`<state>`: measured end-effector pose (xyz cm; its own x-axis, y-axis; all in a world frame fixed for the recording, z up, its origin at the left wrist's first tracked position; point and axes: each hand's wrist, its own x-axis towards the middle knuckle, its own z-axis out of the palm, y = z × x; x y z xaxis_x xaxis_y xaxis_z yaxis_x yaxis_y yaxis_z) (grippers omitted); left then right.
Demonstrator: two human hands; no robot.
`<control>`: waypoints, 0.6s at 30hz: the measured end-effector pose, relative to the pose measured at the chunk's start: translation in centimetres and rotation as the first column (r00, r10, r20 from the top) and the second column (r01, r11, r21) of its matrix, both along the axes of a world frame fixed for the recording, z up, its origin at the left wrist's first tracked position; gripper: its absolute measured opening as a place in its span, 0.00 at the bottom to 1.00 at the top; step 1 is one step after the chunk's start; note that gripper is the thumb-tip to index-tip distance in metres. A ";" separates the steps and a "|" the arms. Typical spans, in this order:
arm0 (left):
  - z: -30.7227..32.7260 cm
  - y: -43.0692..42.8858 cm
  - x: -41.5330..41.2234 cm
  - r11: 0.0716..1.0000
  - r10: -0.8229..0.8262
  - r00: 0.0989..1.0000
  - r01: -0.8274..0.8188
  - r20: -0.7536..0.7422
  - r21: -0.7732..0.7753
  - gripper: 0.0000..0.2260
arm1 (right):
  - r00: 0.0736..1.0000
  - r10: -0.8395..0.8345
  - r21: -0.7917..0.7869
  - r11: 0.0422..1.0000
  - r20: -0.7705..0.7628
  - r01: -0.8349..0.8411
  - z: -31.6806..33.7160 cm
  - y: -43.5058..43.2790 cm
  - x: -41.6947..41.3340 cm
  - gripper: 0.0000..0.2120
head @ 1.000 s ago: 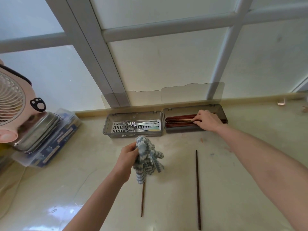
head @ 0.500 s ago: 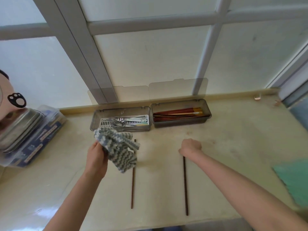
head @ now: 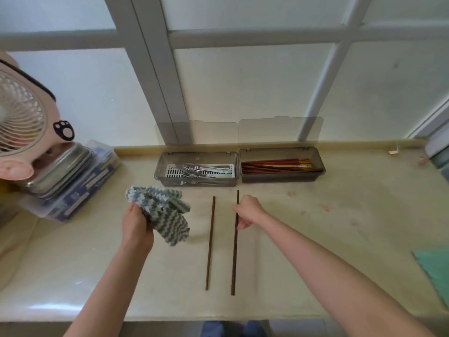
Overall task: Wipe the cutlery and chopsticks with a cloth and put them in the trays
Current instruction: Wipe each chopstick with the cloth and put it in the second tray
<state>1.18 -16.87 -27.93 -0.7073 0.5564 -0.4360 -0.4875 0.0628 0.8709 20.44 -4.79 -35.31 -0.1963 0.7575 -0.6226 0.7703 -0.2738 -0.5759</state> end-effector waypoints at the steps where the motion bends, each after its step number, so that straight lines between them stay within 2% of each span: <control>1: 0.0 -0.4 -0.2 1.000 0.010 1.000 -0.009 0.007 -0.007 0.12 | 0.998 -0.011 -0.006 1.000 -0.055 0.010 0.3 -0.2 -1.1 0.07; 3: -0.2 -0.9 -0.6 1.000 0.010 1.000 -0.010 0.011 -0.026 0.12 | 0.988 0.058 0.069 0.996 -0.140 -0.049 0.7 -0.6 -2.6 0.05; 6: -0.4 -1.7 -1.6 0.999 0.037 0.999 -0.037 0.004 -0.034 0.12 | 0.901 0.361 0.294 0.912 -0.239 -0.287 1.7 -1.5 -4.2 0.08; 7: -0.5 -1.9 -1.9 0.998 0.055 0.998 -0.056 -0.008 -0.041 0.12 | 0.857 0.476 0.371 0.845 -0.197 -0.385 2.0 -1.9 -4.6 0.11; 9: -0.8 -2.2 -2.3 0.991 0.098 0.994 -0.102 -0.046 -0.082 0.13 | 0.752 0.659 0.480 0.664 -0.013 -0.574 1.5 -2.8 -5.1 0.15; 12: -1.6 -2.4 -2.8 0.973 0.156 0.984 -0.168 -0.090 -0.157 0.14 | 0.517 0.820 0.503 0.348 0.246 -0.791 -0.3 -4.3 -5.0 0.15; 16: -1.8 -2.4 -2.4 0.971 0.130 0.988 -0.143 -0.082 -0.189 0.14 | 0.245 0.867 0.494 -0.002 0.434 -0.869 -2.1 -5.8 -4.0 0.13; 18: -1.9 -2.4 -1.9 0.974 0.101 0.992 -0.115 -0.080 -0.193 0.13 | 0.138 0.871 0.480 -0.122 0.472 -0.869 -2.6 -5.8 -3.3 0.13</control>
<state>-0.68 -19.27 -29.79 -0.7906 0.3831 -0.4777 -0.4401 0.1868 0.8783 17.09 -10.63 -37.96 -0.9813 0.0329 -0.1894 0.0703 0.9784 -0.1943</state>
